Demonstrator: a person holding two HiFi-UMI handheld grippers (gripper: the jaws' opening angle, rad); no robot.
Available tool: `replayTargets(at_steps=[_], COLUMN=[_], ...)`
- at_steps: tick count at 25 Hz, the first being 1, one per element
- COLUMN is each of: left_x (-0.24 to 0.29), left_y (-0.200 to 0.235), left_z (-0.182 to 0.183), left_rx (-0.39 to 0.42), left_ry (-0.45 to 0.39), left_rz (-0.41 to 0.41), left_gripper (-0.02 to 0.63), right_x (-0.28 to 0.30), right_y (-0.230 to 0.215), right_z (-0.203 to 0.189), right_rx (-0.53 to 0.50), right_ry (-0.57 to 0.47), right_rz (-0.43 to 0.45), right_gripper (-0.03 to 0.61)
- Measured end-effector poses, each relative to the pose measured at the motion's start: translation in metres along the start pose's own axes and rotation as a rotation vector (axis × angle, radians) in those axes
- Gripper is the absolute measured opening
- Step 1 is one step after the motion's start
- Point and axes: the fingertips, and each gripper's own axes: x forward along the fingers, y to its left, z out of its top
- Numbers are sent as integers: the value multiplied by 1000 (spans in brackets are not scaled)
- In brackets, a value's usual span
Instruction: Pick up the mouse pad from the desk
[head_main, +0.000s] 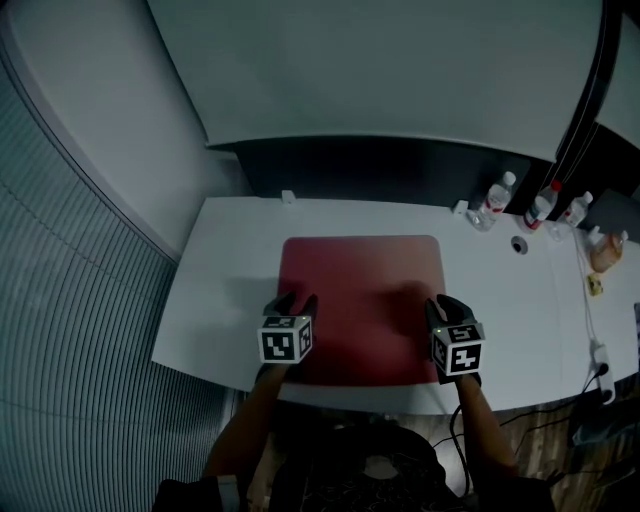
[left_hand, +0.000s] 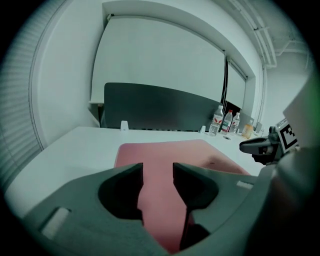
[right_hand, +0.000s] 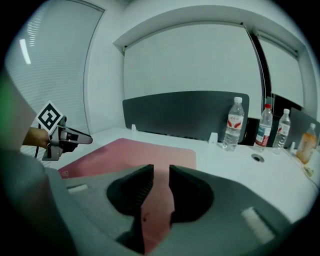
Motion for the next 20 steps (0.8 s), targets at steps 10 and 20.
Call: replayTargets(at_steps=[10,20], left_x=[22,43], left_y=[27,52], left_z=[-17,-40], left_rx=[-34,-75], left_ry=[74,157], left_rz=[30,17], left_gripper=[244,316], right_x=[27,45], right_y=[-25,-34], right_z=[-20,-38], right_rx=[48,72], right_ry=[65,130], right_rz=[-12,-1], right_gripper=[133,196])
